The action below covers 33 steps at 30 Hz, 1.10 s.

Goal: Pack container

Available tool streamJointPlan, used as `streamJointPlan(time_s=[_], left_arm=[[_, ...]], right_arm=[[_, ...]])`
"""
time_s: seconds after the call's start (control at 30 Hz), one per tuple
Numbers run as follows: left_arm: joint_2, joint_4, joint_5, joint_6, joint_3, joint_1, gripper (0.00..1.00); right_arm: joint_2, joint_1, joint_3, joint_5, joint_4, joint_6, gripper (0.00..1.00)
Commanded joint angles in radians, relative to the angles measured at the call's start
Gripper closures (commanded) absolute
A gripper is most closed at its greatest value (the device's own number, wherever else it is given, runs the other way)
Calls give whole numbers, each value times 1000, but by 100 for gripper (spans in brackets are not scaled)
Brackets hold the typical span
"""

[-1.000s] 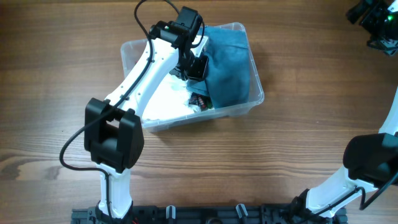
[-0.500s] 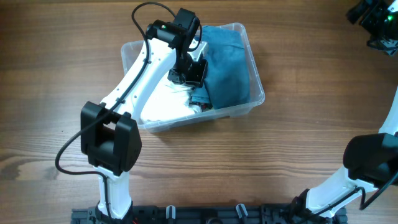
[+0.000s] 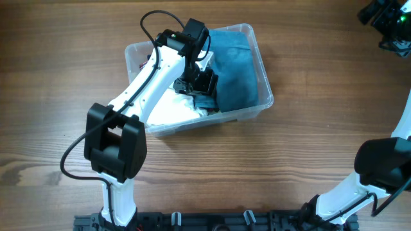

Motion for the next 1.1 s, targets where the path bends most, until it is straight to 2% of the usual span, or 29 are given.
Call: streamJointPlan(time_s=[0.0, 0.27, 0.5, 0.53, 0.67, 0.7, 0.83, 0.97, 1.07], left_arm=[[-32, 3, -53, 10, 35, 12, 30], [-99, 21, -125, 39, 118, 12, 34], [-119, 191, -172, 39, 119, 9, 36], [-119, 230, -172, 39, 118, 7, 39], [-118, 476, -174, 70, 118, -33, 76], [-116, 507, -183, 83, 118, -42, 81], [-91, 553, -267, 141, 118, -92, 89], [-37, 543, -353, 144, 118, -115, 90], [22, 542, -358, 144, 118, -106, 90]], right_arm=[[17, 0, 2, 10, 2, 7, 0], [17, 0, 2, 10, 3, 7, 0], [17, 0, 2, 10, 3, 7, 0], [17, 0, 2, 10, 3, 7, 0], [17, 0, 2, 10, 3, 7, 0], [17, 0, 2, 10, 3, 7, 0], [17, 0, 2, 10, 3, 7, 0], [17, 0, 2, 10, 3, 7, 0], [17, 0, 2, 10, 2, 7, 0]])
